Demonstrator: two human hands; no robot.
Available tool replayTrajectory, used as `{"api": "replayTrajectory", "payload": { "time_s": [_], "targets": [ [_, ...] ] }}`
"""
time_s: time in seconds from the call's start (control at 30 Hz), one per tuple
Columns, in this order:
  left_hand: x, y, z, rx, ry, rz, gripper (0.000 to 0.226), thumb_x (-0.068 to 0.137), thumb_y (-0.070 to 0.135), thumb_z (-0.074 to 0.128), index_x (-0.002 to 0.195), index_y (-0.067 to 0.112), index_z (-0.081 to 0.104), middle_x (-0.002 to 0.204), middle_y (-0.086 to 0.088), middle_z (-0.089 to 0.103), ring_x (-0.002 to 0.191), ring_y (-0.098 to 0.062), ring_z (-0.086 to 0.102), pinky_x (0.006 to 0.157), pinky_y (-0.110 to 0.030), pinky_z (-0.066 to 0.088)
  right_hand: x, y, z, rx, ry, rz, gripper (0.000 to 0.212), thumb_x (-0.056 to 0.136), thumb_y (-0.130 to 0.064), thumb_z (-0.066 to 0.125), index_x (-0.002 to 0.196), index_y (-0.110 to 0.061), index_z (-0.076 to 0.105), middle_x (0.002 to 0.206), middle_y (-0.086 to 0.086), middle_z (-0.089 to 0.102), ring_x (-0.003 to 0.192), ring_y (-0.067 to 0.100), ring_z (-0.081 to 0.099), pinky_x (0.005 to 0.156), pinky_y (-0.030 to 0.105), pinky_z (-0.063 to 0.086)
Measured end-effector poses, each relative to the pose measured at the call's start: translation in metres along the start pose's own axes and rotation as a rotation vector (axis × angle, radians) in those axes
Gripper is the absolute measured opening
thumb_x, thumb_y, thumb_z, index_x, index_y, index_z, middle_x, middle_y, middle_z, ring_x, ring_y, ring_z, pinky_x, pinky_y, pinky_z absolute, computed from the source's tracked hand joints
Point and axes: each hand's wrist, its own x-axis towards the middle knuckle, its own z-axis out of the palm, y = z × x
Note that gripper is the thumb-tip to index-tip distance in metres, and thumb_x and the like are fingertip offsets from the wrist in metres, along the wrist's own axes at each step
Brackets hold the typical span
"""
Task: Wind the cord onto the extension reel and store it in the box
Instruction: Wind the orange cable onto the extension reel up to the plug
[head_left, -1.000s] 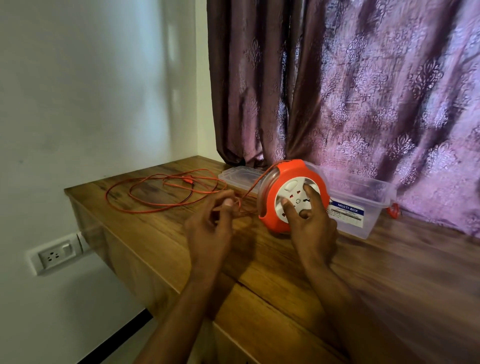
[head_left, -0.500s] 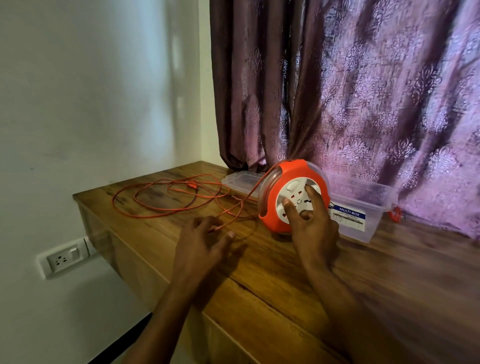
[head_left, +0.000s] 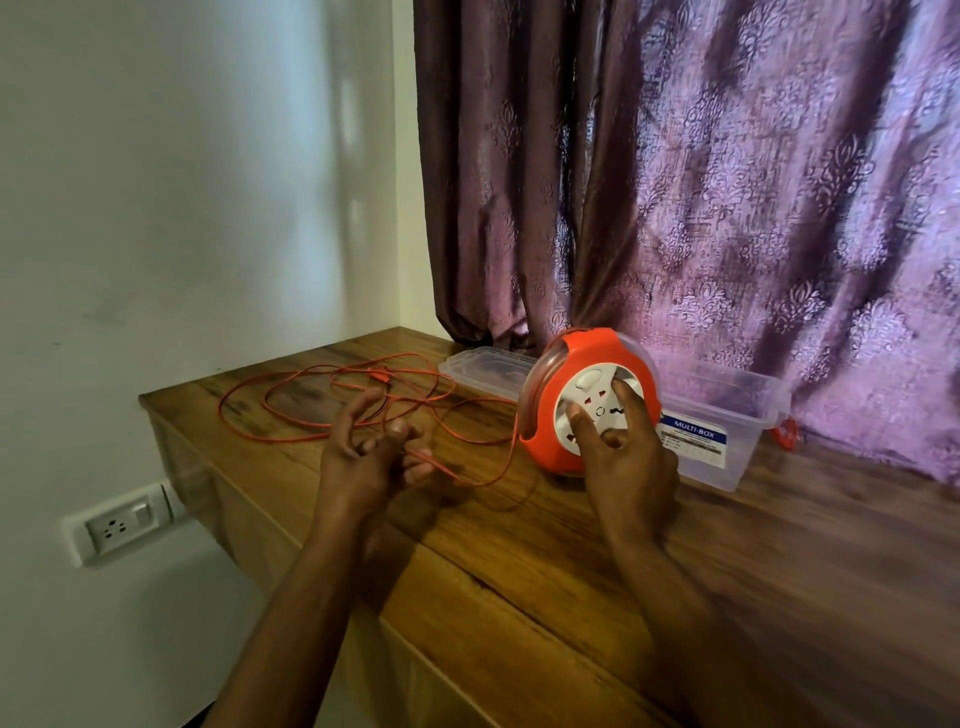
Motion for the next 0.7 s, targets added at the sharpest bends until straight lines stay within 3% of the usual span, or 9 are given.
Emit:
{"api": "replayTrajectory", "payload": {
  "time_s": [0.07, 0.13, 0.23, 0.33, 0.43, 0.5, 0.57, 0.63, 0.7],
  "targets": [
    [0.001, 0.005, 0.003, -0.126, -0.007, -0.061, 0.022, 0.099, 0.008, 0.050, 0.117, 0.010, 0.061, 0.090, -0.011, 0.070, 0.061, -0.013, 0.070, 0.053, -0.024, 0.058, 0.000, 0.001, 0.000, 0.003, 0.000, -0.002, 0.060, 0.081, -0.058, 0.063, 0.135, -0.038, 0.048, 0.091, 0.007, 0.072, 0.093, 0.034, 0.063, 0.081, 0.044, 0.051],
    [0.004, 0.011, 0.005, -0.255, -0.042, -0.109, 0.026, 0.102, 0.009, 0.041, 0.120, 0.002, 0.059, 0.096, -0.011, 0.072, 0.073, -0.017, 0.075, 0.063, -0.026, 0.062, 0.000, 0.001, -0.001, 0.008, 0.003, -0.004, 0.059, 0.081, -0.057, 0.064, 0.135, -0.038, 0.049, 0.091, 0.008, 0.072, 0.093, 0.034, 0.063, 0.081, 0.043, 0.050],
    [0.011, 0.022, 0.001, -0.393, -0.098, -0.094, 0.036, 0.100, 0.004, 0.036, 0.133, 0.001, 0.050, 0.122, -0.014, 0.067, 0.106, -0.027, 0.071, 0.085, -0.035, 0.060, 0.001, 0.002, -0.001, 0.004, 0.005, -0.006, 0.060, 0.081, -0.057, 0.063, 0.135, -0.036, 0.049, 0.095, 0.009, 0.072, 0.096, 0.033, 0.063, 0.082, 0.041, 0.049],
    [0.019, 0.029, -0.004, -0.339, -0.105, 0.012, 0.039, 0.101, 0.006, 0.040, 0.140, 0.005, 0.046, 0.134, -0.010, 0.061, 0.116, -0.027, 0.066, 0.094, -0.039, 0.054, 0.001, 0.003, -0.002, 0.003, 0.008, -0.004, 0.060, 0.081, -0.057, 0.063, 0.135, -0.035, 0.049, 0.094, 0.009, 0.072, 0.096, 0.033, 0.063, 0.082, 0.040, 0.048],
    [0.029, 0.027, -0.008, 0.018, -0.021, 0.096, 0.033, 0.103, 0.020, 0.044, 0.132, 0.007, 0.054, 0.123, -0.005, 0.068, 0.100, -0.026, 0.072, 0.080, -0.037, 0.062, 0.002, 0.003, -0.002, 0.001, 0.002, -0.008, 0.060, 0.081, -0.057, 0.063, 0.136, -0.035, 0.049, 0.093, 0.008, 0.072, 0.095, 0.033, 0.063, 0.082, 0.041, 0.049],
    [0.041, 0.017, -0.013, 0.324, 0.125, 0.176, 0.031, 0.103, 0.031, 0.044, 0.114, 0.010, 0.064, 0.102, -0.007, 0.073, 0.077, -0.024, 0.073, 0.061, -0.032, 0.060, 0.001, 0.002, -0.001, 0.006, -0.002, -0.008, 0.060, 0.081, -0.057, 0.063, 0.135, -0.035, 0.049, 0.093, 0.008, 0.072, 0.095, 0.034, 0.063, 0.083, 0.044, 0.050],
    [0.054, 0.009, -0.021, 0.632, 0.272, 0.303, 0.035, 0.100, 0.040, 0.043, 0.092, 0.017, 0.068, 0.083, -0.009, 0.072, 0.065, -0.025, 0.069, 0.056, -0.033, 0.054, 0.000, 0.001, 0.000, 0.015, 0.000, -0.009, 0.060, 0.080, -0.057, 0.064, 0.135, -0.035, 0.050, 0.093, 0.008, 0.072, 0.095, 0.035, 0.063, 0.083, 0.045, 0.051],
    [0.067, 0.002, -0.032, 0.959, 0.376, 0.360, 0.040, 0.093, 0.041, 0.044, 0.071, 0.015, 0.065, 0.069, -0.011, 0.067, 0.061, -0.029, 0.065, 0.054, -0.031, 0.048, -0.002, 0.001, 0.000, 0.015, 0.000, -0.022, 0.060, 0.080, -0.057, 0.065, 0.134, -0.036, 0.050, 0.094, 0.009, 0.072, 0.094, 0.035, 0.063, 0.082, 0.046, 0.052],
    [0.077, -0.002, -0.038, 1.153, 0.378, 0.340, 0.041, 0.087, 0.034, 0.047, 0.052, 0.015, 0.050, 0.062, -0.020, 0.061, 0.058, -0.037, 0.062, 0.050, -0.029, 0.041, -0.002, 0.000, 0.000, -0.007, -0.014, -0.031, 0.060, 0.080, -0.057, 0.065, 0.134, -0.038, 0.050, 0.094, 0.009, 0.072, 0.094, 0.034, 0.064, 0.081, 0.043, 0.051]
  ]
}}
